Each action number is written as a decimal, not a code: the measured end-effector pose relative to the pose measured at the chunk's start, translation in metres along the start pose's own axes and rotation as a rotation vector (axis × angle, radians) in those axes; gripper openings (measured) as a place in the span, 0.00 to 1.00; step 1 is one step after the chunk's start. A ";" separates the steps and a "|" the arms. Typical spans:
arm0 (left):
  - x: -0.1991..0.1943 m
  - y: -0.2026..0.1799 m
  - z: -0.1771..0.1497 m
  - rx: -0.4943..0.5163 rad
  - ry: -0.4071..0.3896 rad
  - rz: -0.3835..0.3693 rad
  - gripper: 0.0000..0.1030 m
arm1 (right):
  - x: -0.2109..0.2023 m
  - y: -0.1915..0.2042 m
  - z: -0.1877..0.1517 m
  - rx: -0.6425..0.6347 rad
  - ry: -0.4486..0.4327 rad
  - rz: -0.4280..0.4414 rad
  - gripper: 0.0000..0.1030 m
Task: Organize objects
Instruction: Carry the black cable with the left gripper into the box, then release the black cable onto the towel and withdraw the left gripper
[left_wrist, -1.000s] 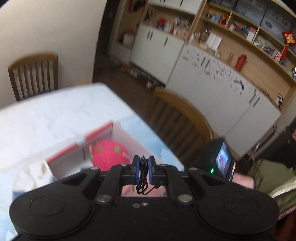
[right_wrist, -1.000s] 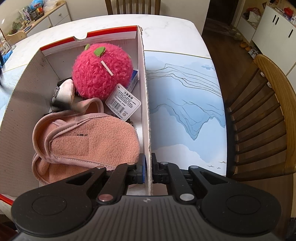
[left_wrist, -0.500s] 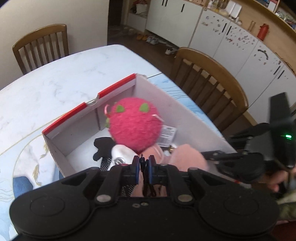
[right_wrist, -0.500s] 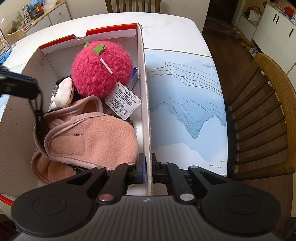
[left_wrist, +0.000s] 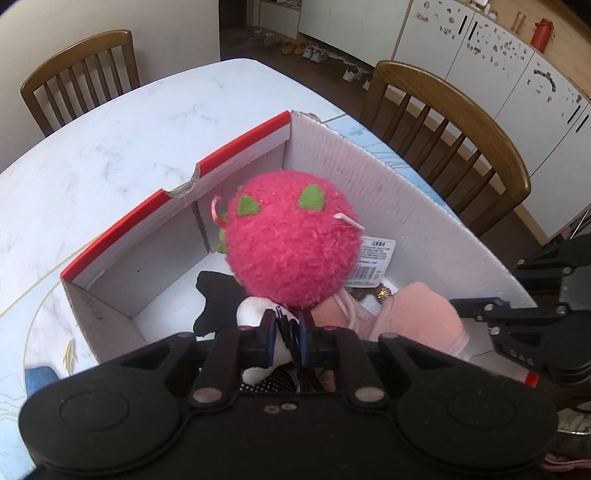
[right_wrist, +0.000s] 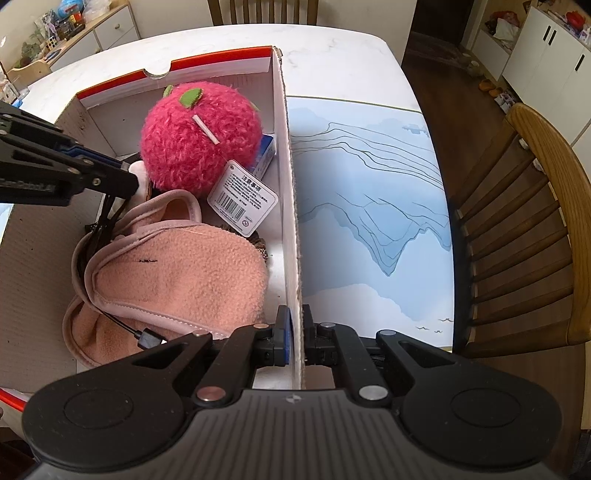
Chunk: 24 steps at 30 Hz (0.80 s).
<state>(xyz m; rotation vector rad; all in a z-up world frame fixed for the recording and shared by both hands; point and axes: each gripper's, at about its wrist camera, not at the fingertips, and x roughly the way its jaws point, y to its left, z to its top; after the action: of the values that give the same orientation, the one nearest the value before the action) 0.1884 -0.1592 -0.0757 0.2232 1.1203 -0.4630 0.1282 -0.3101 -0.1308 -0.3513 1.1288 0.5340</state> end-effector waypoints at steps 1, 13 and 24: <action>0.002 0.000 0.000 0.001 0.004 0.004 0.11 | 0.000 0.000 0.000 -0.001 0.000 0.000 0.04; -0.011 0.011 -0.012 -0.038 -0.016 0.004 0.32 | 0.000 0.000 -0.001 0.000 0.002 0.001 0.04; -0.066 0.033 -0.032 -0.119 -0.148 0.005 0.49 | 0.000 0.000 -0.001 -0.002 0.002 0.000 0.04</action>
<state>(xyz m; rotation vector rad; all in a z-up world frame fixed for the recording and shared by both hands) 0.1545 -0.1014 -0.0312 0.0860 0.9984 -0.3999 0.1270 -0.3105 -0.1315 -0.3533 1.1308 0.5350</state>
